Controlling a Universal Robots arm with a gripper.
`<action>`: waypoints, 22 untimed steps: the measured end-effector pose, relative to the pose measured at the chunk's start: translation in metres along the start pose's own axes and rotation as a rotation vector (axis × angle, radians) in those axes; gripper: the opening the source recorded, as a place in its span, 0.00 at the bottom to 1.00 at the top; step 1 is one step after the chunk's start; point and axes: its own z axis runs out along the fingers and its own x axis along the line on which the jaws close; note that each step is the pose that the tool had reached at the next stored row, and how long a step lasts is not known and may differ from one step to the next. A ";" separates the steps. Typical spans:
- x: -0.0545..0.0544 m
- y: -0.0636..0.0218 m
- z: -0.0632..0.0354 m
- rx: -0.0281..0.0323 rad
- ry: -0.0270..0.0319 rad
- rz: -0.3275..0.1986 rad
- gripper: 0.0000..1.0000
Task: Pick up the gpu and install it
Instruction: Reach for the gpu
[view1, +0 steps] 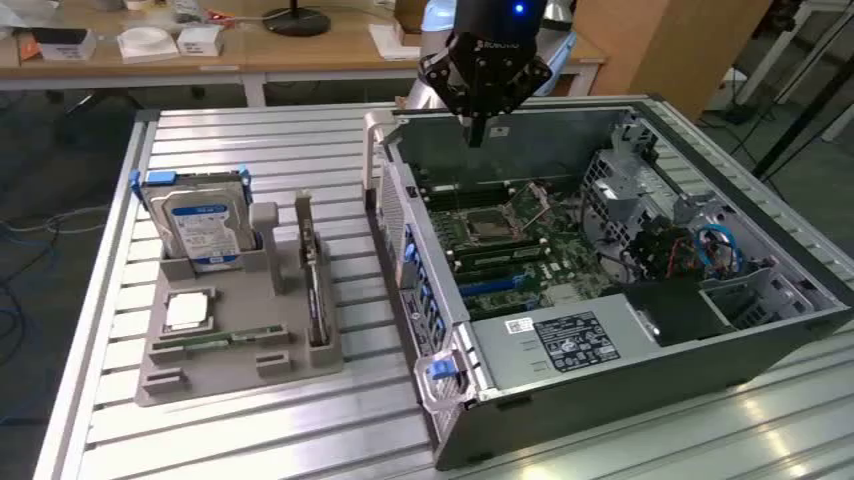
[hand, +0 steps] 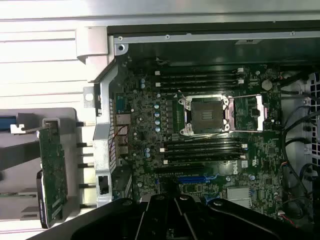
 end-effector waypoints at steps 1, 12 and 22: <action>0.000 0.0000 0.0000 0.0000 0.0000 0.000 0.11; 0.001 0.0000 0.0000 -0.0001 -0.0001 0.000 0.11; 0.008 -0.0006 -0.0001 0.0000 0.0000 0.000 0.11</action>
